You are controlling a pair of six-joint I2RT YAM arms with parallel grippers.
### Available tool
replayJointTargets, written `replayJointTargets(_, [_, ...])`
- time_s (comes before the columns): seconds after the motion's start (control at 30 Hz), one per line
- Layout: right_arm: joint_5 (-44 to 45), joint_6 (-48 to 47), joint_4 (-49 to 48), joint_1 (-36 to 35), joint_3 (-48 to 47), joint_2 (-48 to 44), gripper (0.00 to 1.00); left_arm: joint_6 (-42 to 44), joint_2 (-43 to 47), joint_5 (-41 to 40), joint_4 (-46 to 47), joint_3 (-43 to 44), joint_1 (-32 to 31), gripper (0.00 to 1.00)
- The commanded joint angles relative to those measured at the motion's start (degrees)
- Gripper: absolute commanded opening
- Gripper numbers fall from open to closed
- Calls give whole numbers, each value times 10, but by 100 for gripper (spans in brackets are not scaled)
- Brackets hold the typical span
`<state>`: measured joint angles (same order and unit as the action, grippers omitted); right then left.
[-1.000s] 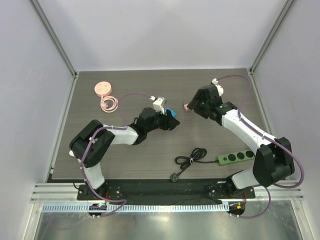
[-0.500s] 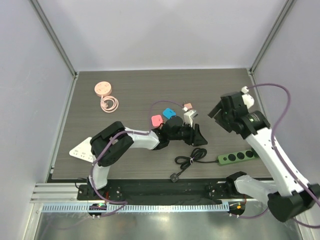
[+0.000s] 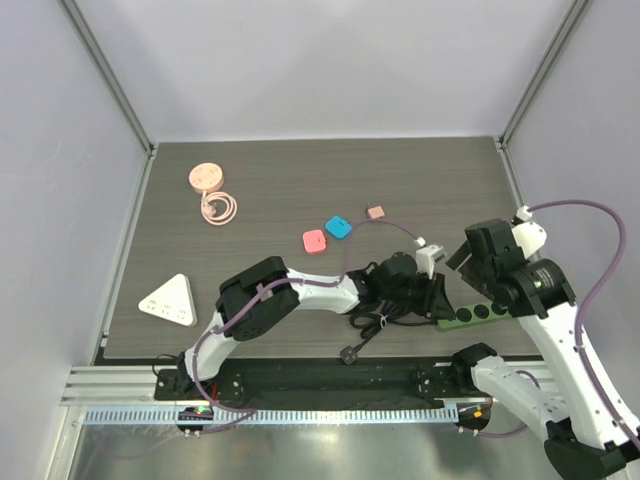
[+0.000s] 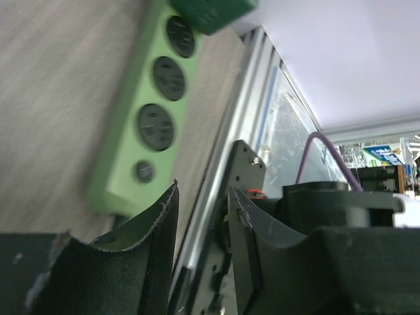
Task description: Pull the plug off the socket
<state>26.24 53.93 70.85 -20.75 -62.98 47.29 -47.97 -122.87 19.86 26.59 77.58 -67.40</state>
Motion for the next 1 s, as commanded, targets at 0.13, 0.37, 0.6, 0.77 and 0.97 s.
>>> replayJointTargets(0.13, [158,8,101,2,-64,-63,74,-6,-82,-10,-56,119,-27,36])
replayJointTargets(0.37, [241,69,119,3,-61,-22,83,36,-127,-11,-76,180,-28,36])
replayJointTargets(0.6, [283,113,117,17,-43,29,92,73,-129,7,-73,187,-27,37])
replayJointTargets(0.77, [252,17,24,145,29,68,100,101,-144,21,-86,202,-24,38])
replayJointTargets(0.97, [106,-109,-89,334,53,106,100,111,-170,44,-93,225,-20,38])
